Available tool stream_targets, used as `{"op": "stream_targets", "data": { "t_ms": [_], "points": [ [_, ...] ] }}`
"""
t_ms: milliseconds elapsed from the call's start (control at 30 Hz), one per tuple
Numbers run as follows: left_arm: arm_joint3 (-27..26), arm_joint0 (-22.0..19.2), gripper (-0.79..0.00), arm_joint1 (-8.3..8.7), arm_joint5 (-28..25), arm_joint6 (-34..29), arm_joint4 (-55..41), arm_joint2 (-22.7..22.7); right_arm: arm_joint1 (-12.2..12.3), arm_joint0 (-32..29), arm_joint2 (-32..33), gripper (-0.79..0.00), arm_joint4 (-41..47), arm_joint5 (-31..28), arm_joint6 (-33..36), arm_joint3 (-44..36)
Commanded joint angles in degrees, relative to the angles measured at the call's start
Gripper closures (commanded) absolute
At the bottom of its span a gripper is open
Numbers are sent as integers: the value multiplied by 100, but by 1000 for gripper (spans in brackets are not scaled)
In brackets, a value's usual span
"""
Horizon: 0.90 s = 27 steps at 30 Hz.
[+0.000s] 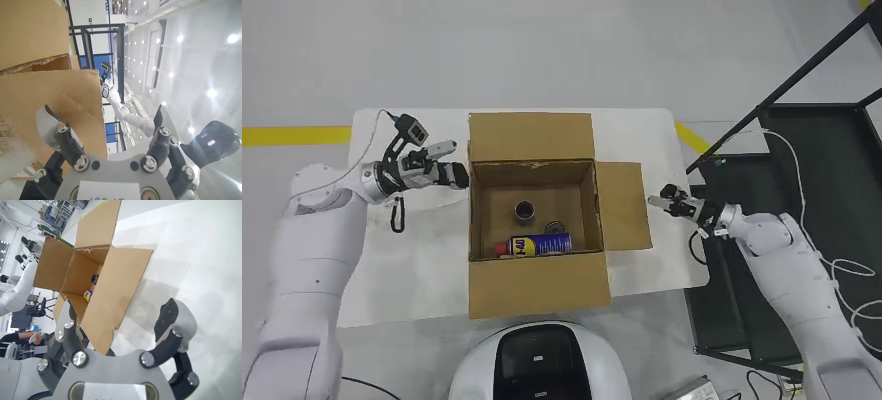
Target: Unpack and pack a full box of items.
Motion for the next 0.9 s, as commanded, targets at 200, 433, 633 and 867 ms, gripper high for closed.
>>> {"op": "stream_targets", "data": {
  "t_ms": [200,433,633,867],
  "points": [
    [8,-52,-785,-105,-92,177,227,521,-135,266,-594,-785,1799,-422,1085,191],
    [206,-132,-785,-160,-171,327,284,751,-71,430,-957,-785,2575,-241,1268,-632],
    [407,-235,-785,-158,-326,505,490,821,-134,865,-1630,-785,2695,-216,1292,-1160],
    [545,-242,-785,-54,-482,617,597,611,-420,1747,-2743,-785,1759,-183,1324,-1025]
  ]
}}
